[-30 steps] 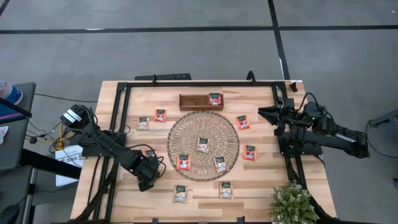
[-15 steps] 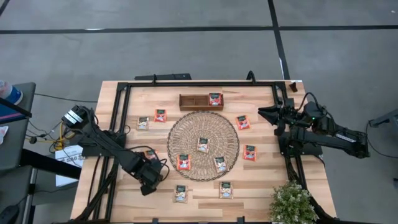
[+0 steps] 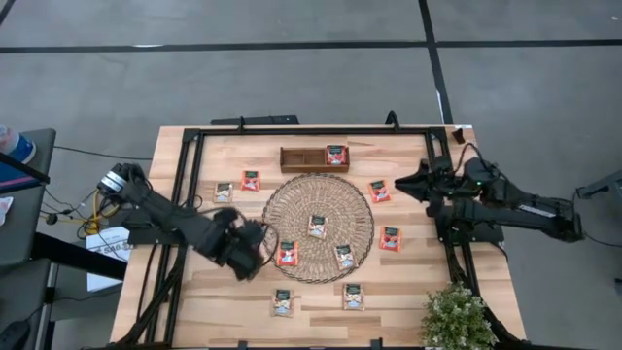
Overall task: Pick & Place Tea
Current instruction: Put the red tea bag into the right section of the wooden organizer
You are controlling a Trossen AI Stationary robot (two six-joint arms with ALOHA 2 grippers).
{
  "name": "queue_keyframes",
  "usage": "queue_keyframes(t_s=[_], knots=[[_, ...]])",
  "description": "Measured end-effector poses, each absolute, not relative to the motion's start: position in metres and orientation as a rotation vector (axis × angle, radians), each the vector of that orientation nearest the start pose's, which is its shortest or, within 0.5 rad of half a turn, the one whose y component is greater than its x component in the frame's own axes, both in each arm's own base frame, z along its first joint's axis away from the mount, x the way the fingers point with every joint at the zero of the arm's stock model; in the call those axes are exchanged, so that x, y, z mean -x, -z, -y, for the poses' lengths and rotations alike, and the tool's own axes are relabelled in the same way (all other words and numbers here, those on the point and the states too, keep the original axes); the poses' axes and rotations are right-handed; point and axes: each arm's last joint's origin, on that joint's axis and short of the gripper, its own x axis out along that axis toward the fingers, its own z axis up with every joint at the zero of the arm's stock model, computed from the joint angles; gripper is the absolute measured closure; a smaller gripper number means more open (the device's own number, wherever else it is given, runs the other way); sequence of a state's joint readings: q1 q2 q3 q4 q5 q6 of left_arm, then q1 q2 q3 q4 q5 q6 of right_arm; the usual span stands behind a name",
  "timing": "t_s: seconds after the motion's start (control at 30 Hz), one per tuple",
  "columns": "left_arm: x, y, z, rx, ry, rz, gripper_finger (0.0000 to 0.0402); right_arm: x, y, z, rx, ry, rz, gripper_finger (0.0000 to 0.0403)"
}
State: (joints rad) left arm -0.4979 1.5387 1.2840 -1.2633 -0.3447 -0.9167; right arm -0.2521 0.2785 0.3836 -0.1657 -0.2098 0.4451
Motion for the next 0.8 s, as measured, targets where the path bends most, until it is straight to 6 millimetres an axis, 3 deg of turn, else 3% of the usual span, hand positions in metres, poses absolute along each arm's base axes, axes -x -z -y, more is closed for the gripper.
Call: queue_keyframes(t_s=[0.27,0.53,0.8], knots=[[-0.275,-0.300,0.071,-0.050,-0.574,-1.078,0.0401,-0.143,-0.250,0.013,-0.462,-0.061,-0.115,0.0326],[-0.308,-0.318,0.033,-0.227,-0.562,-0.883,0.0401,-0.192,-0.257,0.010,-0.428,-0.102,-0.155,0.0325],[-0.334,-0.307,0.016,-0.373,-0.548,-0.871,0.0401,-0.239,-0.279,0.019,-0.357,-0.135,-0.188,0.0320]])
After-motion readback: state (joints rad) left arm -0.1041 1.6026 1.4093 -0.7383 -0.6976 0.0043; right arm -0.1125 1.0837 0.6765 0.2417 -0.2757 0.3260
